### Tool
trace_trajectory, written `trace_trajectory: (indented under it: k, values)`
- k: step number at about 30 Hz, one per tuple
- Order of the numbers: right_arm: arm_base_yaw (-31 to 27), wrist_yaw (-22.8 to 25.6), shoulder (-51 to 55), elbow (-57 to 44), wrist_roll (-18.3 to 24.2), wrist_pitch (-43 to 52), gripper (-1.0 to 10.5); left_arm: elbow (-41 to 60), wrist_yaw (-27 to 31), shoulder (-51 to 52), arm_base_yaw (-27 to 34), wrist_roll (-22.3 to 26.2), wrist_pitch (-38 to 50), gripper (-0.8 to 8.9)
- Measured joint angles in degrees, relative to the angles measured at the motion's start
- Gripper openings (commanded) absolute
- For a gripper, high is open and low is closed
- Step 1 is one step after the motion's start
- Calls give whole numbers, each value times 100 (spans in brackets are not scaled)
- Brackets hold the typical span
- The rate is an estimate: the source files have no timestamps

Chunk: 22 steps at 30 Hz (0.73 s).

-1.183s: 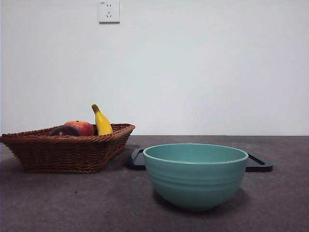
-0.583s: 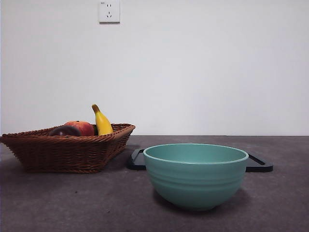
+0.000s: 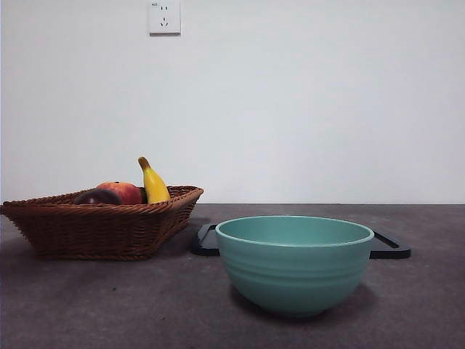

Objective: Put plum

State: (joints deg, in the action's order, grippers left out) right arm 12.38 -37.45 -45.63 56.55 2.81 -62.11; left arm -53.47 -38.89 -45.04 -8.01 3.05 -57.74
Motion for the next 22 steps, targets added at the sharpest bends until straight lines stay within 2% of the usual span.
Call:
trace_trajectory:
  k: [9, 14, 22]
  values:
    - [0, 0, 0, 0, 0, 0, 365, -11, 474, -273, -70, -166, 363, 441]
    - [0, 0, 0, 0, 0, 4, 365, -256, 1075, -765, -243, -249, 551, 441]
    - [0, 0, 0, 0, 0, 20, 365, -1248, 2138, -2059, -531, -251, 645, 437]
